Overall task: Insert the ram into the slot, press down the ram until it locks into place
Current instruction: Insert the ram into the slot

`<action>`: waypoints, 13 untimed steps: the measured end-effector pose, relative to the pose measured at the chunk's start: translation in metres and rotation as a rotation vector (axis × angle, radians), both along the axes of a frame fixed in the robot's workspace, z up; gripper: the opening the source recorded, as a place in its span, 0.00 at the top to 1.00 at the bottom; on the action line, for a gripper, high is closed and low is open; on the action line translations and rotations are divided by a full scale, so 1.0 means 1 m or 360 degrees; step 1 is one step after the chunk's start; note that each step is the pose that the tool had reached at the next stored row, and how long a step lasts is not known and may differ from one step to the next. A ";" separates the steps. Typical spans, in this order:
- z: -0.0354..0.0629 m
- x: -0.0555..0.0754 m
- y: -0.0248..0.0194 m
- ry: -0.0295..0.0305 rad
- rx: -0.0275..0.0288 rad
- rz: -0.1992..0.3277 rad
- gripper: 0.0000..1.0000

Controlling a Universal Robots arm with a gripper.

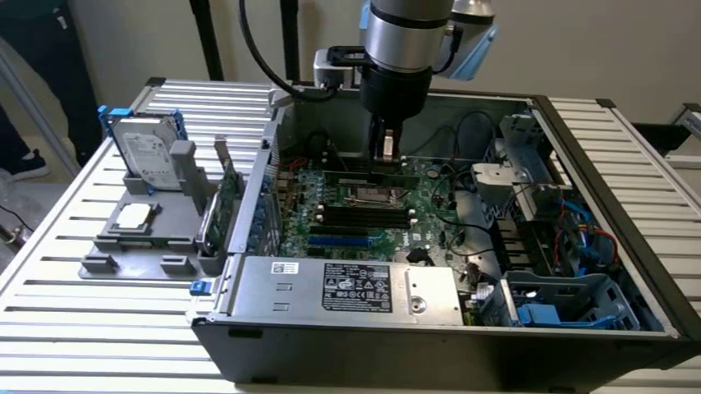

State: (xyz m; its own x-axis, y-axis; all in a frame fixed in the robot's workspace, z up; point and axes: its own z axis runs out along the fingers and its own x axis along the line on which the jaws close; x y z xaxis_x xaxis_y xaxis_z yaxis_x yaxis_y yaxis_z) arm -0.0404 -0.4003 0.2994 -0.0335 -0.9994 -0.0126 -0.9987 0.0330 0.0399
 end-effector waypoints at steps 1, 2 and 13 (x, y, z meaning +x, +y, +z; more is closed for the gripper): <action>-0.0018 0.000 0.0000 0.00000 0.00000 0.0000 0.87; -0.0036 0.000 0.0000 0.00001 -0.00002 0.0000 0.87; -0.0236 0.000 0.0000 0.00001 -0.00002 0.0000 0.87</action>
